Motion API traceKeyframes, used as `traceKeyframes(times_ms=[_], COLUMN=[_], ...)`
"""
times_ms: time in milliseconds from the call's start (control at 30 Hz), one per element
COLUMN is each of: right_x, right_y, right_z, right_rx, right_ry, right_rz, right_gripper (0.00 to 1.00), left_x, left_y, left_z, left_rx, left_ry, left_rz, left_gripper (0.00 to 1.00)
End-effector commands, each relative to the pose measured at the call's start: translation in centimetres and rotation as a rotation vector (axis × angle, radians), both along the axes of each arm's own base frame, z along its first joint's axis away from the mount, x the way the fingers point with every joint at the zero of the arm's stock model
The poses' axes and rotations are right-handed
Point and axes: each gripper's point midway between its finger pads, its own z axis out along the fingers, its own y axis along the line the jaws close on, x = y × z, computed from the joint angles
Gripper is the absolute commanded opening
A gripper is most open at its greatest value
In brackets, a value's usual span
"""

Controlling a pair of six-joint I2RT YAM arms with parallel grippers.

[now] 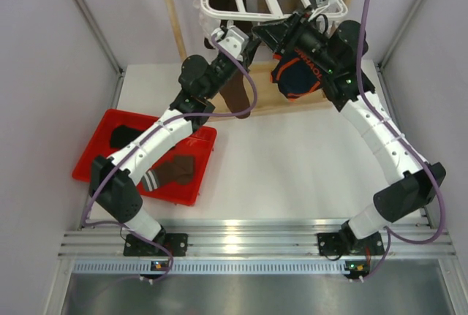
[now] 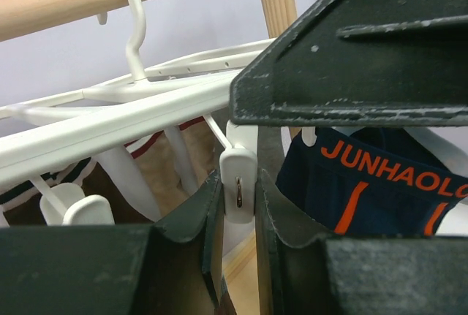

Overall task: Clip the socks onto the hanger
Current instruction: Open the clamp at the hanger.

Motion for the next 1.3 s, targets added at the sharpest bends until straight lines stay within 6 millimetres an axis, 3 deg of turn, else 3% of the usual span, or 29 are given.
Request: traceKeyframes(times_ms=[0, 433, 533, 733, 767, 800, 833, 867, 1033, 1067, 1200, 1233, 1267], right_x=[-0.4, -0.3, 0.0, 0.6, 0.7, 0.7, 0.7, 0.8, 0.9, 1.3, 1.7, 1.6, 1.7], right_y=[0.3, 1.2, 1.0, 0.8, 0.9, 0.9, 0.8, 0.8, 0.4, 0.1, 0.0, -0.1, 0.0], right_z=[2.3, 0.1, 0.1, 0.2, 0.2, 0.4, 0.6, 0.7, 1.5, 1.7, 1.7, 1.9, 1.7], right_rx=[0.009, -0.072, -0.071, -0.068, -0.067, -0.065, -0.060, -0.054, -0.021, -0.004, 0.015, 0.021, 0.019], right_ry=[-0.076, -0.057, -0.058, -0.053, -0.054, -0.056, -0.056, -0.057, -0.059, -0.048, -0.027, -0.027, -0.024], right_rz=[-0.009, 0.007, -0.010, -0.035, -0.035, -0.036, -0.036, -0.041, -0.050, -0.052, -0.047, -0.047, -0.045], right_gripper=[0.57, 0.61, 0.55, 0.33, 0.21, 0.16, 0.11, 0.01, 0.00, 0.00, 0.00, 0.00, 0.00], left_x=[-3.2, -3.4, -3.5, -4.1, -4.4, -4.5, -4.6, -4.6, -4.7, -5.2, -5.8, -5.8, -6.8], left_y=[0.0, -0.6, -0.8, -1.1, -1.3, -1.4, -1.5, -1.5, -1.3, -0.7, 0.7, 1.2, 2.4], left_z=[4.0, 4.3, 4.2, 4.1, 4.0, 4.0, 3.9, 3.8, 3.3, 3.3, 2.6, 1.2, 2.0], left_rx=[-0.020, -0.020, -0.015, -0.005, 0.003, 0.006, 0.005, 0.006, 0.012, 0.016, 0.038, 0.056, 0.044], left_ry=[-0.085, -0.085, -0.085, -0.087, -0.090, -0.089, -0.085, -0.079, -0.029, 0.007, 0.074, 0.128, 0.130], left_rz=[-0.076, -0.112, -0.124, -0.158, -0.176, -0.182, -0.187, -0.190, -0.192, -0.183, -0.147, -0.126, -0.121], left_gripper=[0.00, 0.00, 0.00, 0.00, 0.00, 0.02, 0.04, 0.12, 0.37, 0.49, 0.57, 0.57, 0.59])
